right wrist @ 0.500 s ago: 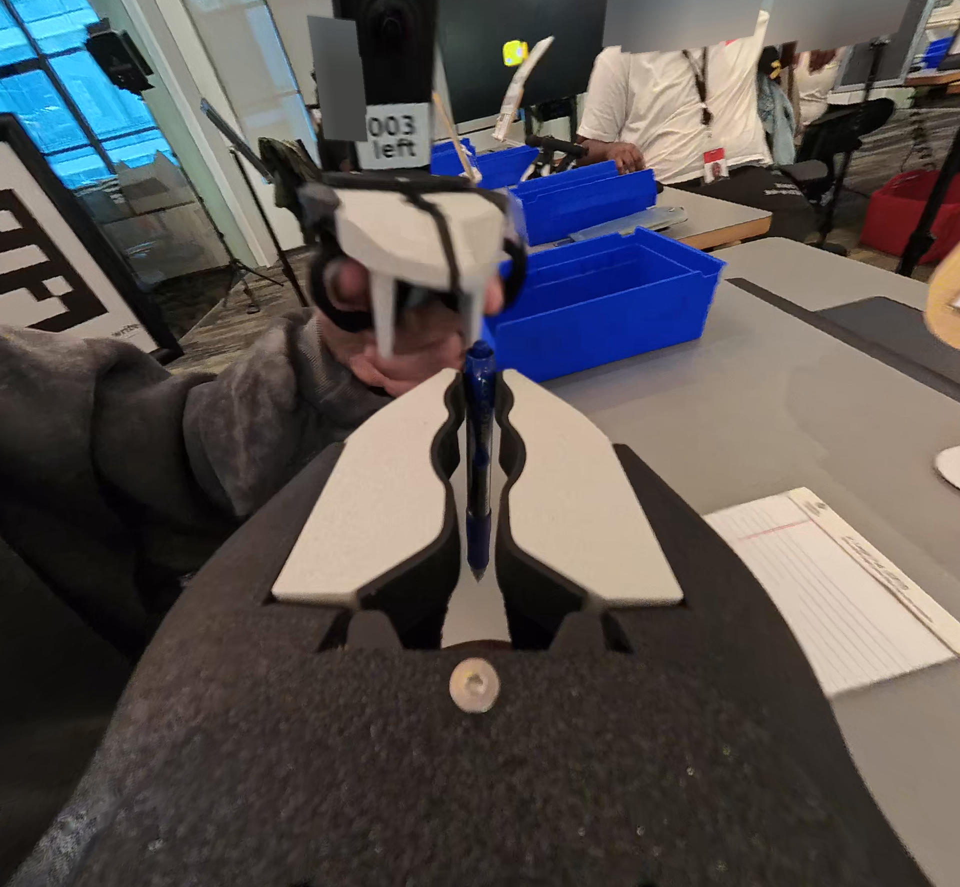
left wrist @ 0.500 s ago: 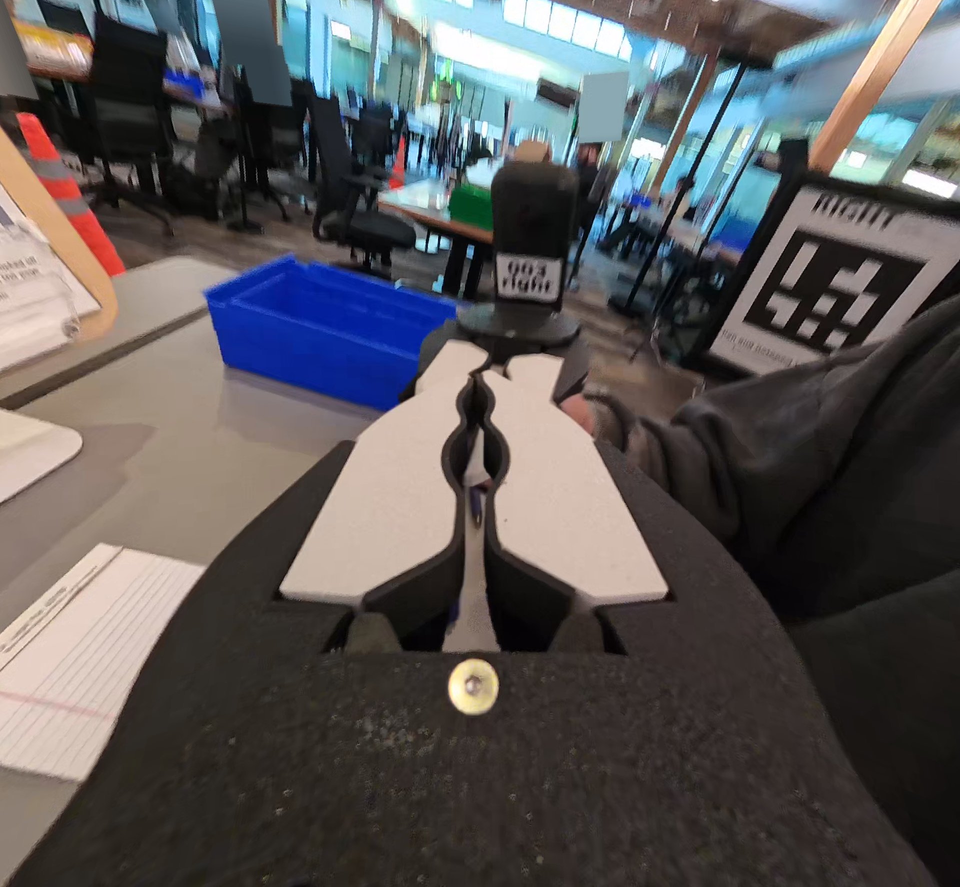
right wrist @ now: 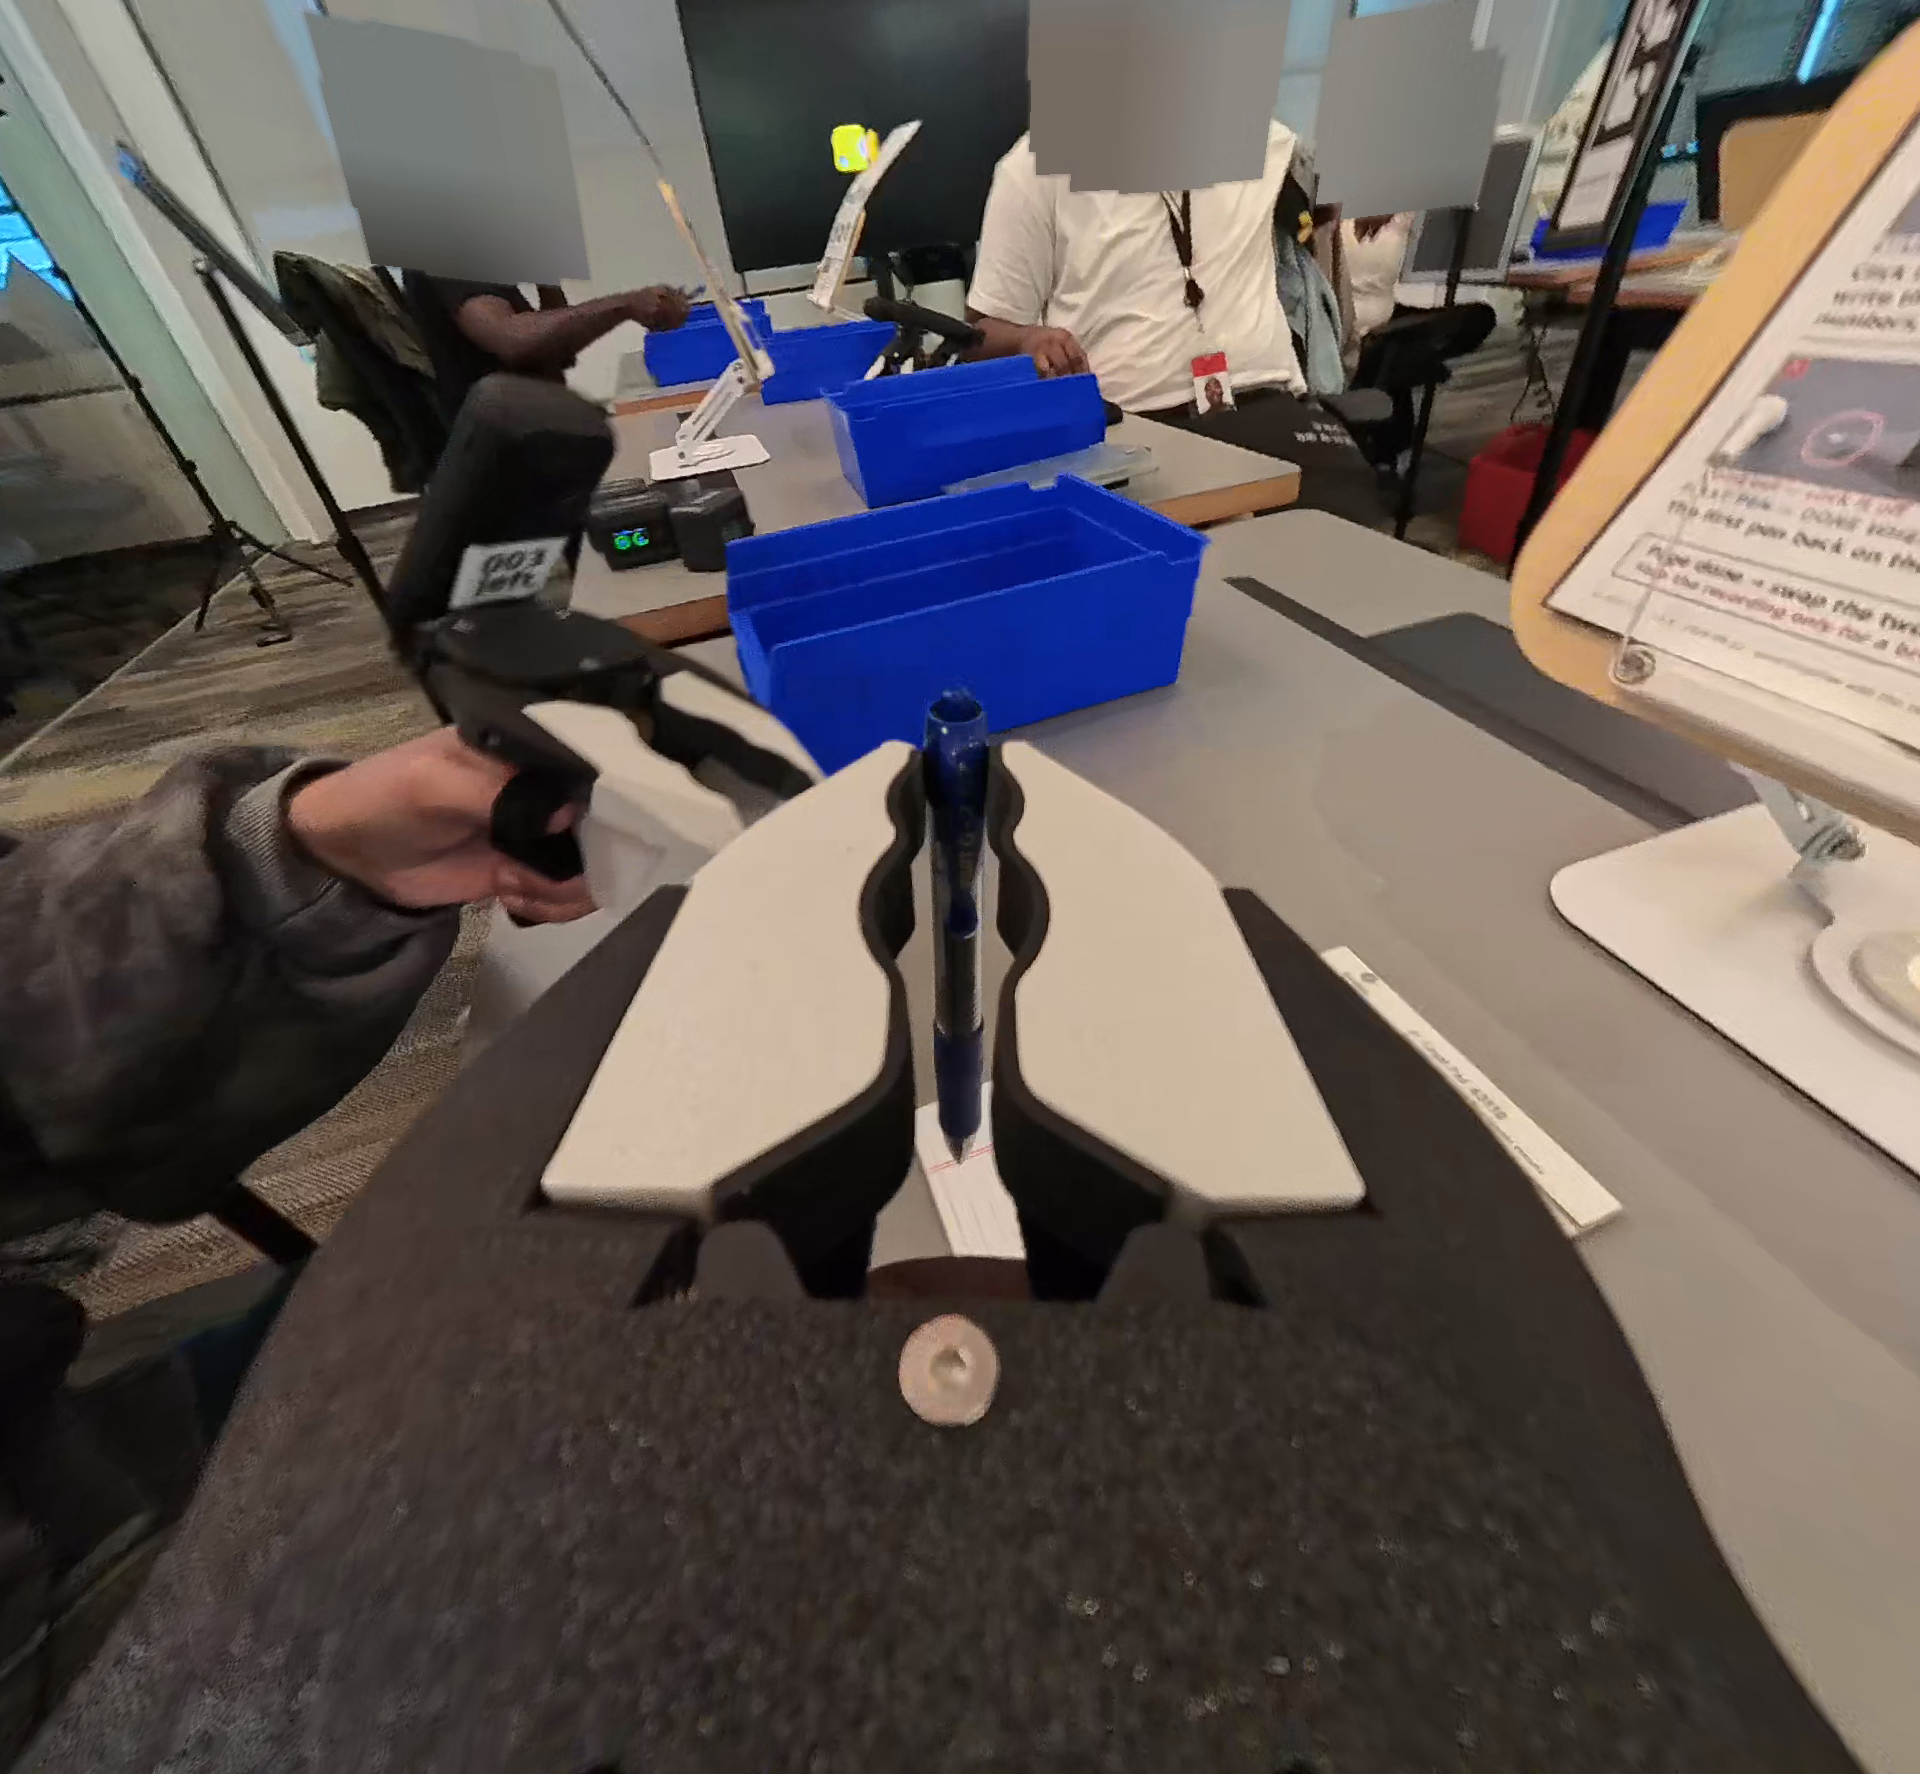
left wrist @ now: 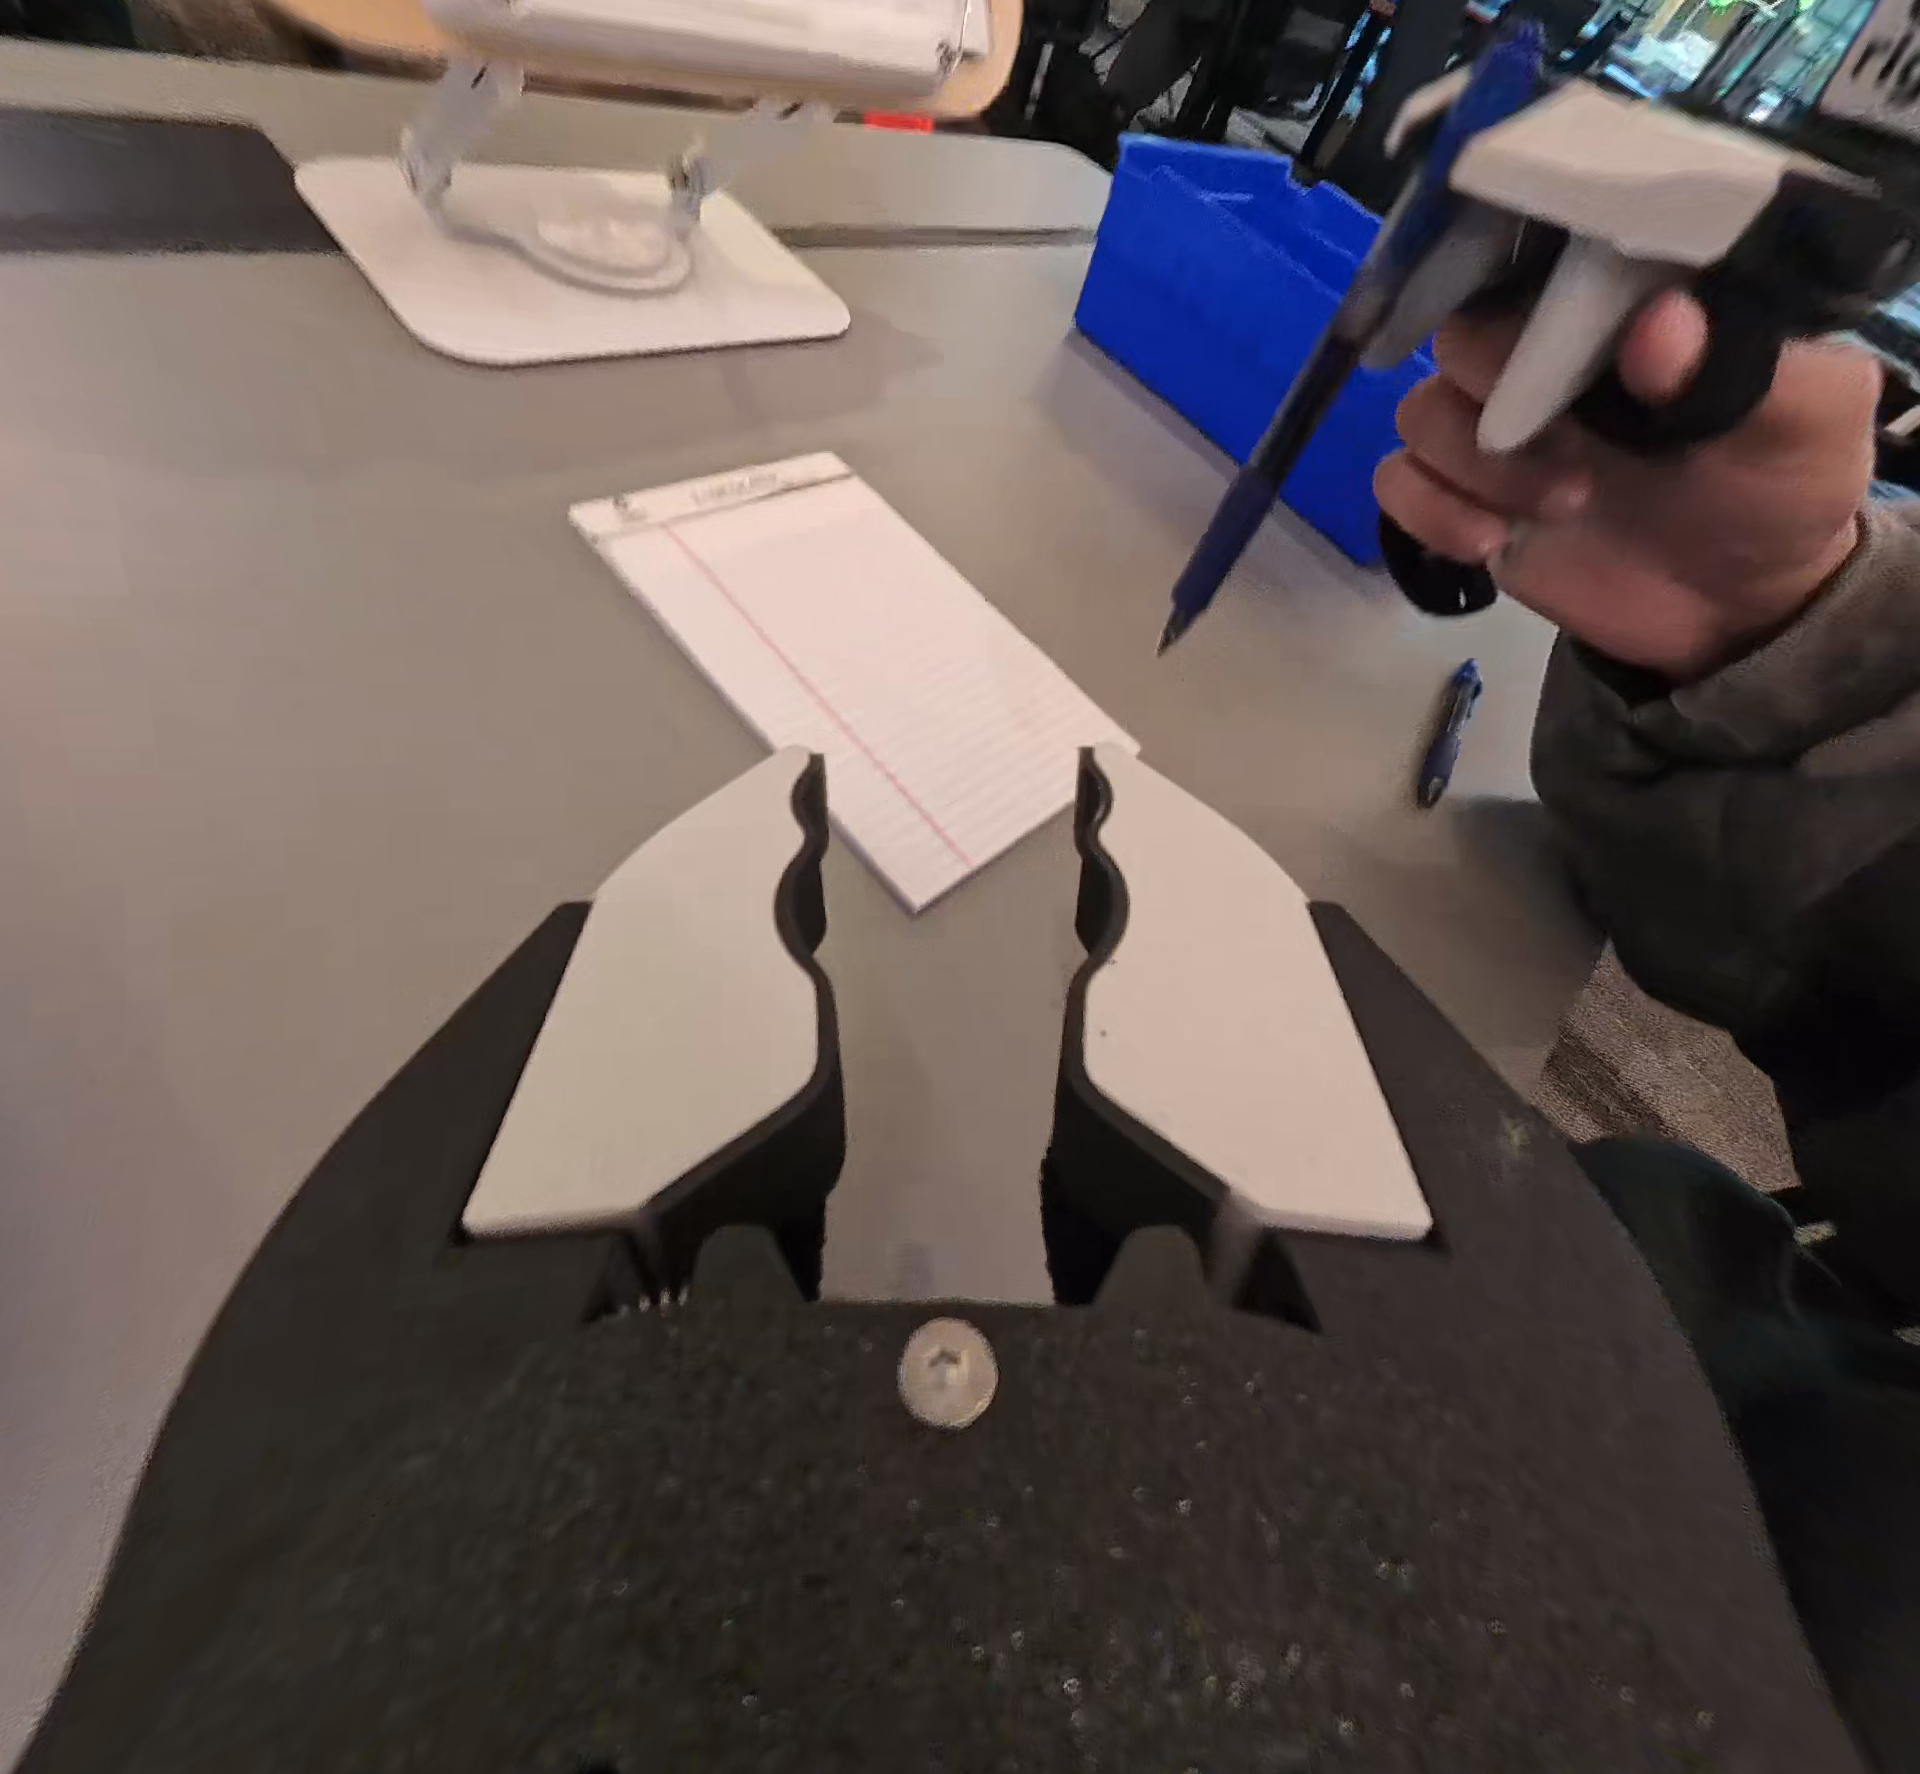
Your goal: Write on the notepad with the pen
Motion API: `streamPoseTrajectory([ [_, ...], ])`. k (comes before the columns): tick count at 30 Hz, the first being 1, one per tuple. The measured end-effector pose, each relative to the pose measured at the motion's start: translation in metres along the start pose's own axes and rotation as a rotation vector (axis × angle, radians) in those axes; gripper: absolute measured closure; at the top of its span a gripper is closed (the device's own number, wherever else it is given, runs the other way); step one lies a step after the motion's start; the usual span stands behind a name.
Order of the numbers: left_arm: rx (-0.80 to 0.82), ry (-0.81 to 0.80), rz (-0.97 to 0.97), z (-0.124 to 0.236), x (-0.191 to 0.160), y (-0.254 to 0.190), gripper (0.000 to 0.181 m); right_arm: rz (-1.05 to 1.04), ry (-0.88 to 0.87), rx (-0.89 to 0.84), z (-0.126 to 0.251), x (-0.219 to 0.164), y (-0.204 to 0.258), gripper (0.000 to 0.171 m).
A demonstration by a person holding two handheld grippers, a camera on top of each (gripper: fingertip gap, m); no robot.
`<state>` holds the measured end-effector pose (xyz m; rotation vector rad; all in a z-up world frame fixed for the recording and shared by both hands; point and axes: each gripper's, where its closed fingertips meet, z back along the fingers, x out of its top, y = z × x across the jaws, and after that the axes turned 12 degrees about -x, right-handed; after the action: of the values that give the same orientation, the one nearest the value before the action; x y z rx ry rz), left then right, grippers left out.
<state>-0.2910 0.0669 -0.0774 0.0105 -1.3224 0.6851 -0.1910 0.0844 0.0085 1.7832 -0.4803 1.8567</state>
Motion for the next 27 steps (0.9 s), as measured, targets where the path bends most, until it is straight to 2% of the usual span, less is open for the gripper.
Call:
streamPoseTrajectory([
  [4,-0.001,-0.011,0.016,0.008,-0.009,0.004,0.137,-0.068,0.040,-0.025,-0.019,0.003,-0.024,0.161],
  [9,0.016,-0.041,-0.018,0.017,0.001,0.006,0.139,-0.058,-0.050,-0.112,-0.032,0.021,-0.046,0.161],
  [14,0.027,-0.033,-0.071,0.019,0.006,0.000,0.139,0.005,-0.103,-0.189,-0.034,0.024,-0.045,0.161],
  [27,0.024,-0.044,-0.087,0.016,0.009,-0.012,0.136,-0.065,-0.028,-0.184,-0.058,0.006,-0.051,0.160],
])
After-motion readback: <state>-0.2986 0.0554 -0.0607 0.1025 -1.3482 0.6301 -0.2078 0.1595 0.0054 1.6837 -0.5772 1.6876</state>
